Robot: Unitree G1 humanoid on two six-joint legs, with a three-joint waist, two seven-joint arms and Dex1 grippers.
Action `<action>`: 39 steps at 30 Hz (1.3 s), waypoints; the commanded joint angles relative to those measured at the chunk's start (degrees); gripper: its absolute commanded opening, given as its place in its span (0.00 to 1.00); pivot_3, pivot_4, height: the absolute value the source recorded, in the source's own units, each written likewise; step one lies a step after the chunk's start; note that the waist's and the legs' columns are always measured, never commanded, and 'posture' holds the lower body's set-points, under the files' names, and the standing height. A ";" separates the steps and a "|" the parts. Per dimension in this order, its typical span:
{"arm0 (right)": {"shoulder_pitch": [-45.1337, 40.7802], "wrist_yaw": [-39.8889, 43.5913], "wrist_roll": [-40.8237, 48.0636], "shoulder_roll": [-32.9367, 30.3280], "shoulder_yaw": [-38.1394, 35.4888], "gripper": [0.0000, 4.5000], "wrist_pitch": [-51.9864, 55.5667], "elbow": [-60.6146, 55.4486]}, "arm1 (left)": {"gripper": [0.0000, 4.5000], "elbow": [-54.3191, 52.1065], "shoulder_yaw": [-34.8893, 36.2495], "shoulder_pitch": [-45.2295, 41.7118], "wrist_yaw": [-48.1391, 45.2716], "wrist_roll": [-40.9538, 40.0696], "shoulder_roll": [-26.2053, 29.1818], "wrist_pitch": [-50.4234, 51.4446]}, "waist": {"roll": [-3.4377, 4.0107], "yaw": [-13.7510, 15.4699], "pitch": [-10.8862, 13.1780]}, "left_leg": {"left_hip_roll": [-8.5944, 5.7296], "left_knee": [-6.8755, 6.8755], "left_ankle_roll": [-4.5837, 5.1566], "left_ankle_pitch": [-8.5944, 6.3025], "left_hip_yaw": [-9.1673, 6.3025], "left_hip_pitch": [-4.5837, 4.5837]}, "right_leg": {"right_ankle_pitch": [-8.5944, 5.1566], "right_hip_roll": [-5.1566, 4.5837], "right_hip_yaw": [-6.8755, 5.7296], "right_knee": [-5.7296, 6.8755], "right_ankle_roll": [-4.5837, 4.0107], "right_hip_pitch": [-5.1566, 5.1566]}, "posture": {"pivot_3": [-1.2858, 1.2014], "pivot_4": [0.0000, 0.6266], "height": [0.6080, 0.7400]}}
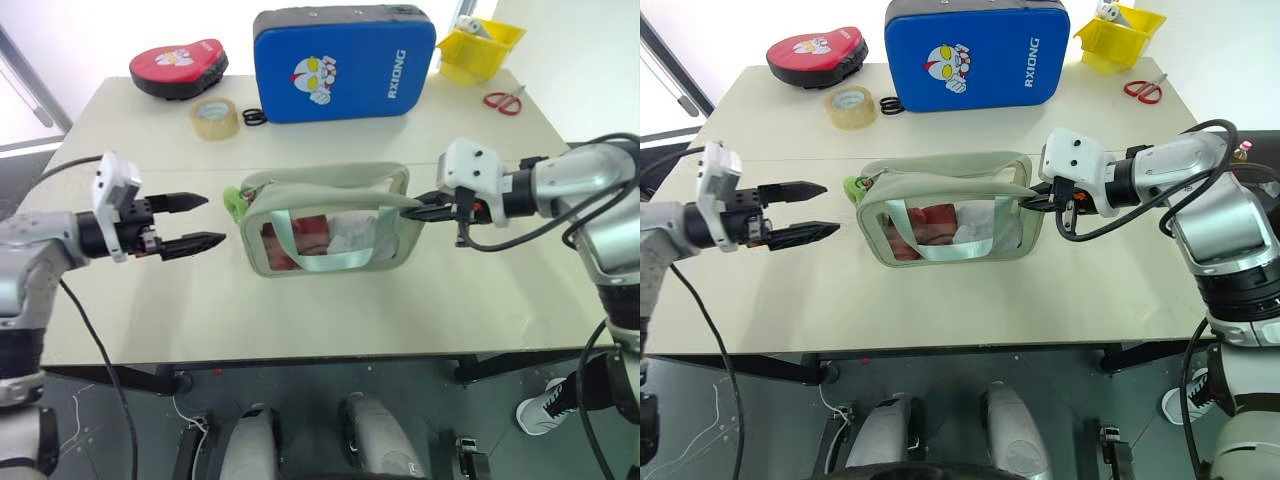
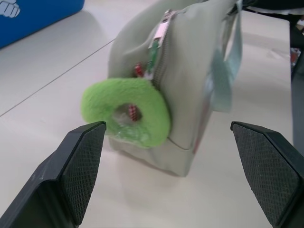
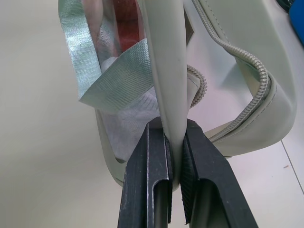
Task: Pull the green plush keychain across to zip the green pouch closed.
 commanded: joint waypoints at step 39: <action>1.20 -2.50 -0.43 1.49 -1.39 0.00 1.24 -2.32 | 0.01 5.10 -6.60 -24.89 -0.28 2.69 -7.59 12.63 | 0.00 1.14 0.00 | -0.02 0.09 -0.01 0.01 -0.05 0.04 | 0.01 0.01 -0.03 0.04 0.01 0.10 | 0.52 0.24 0.98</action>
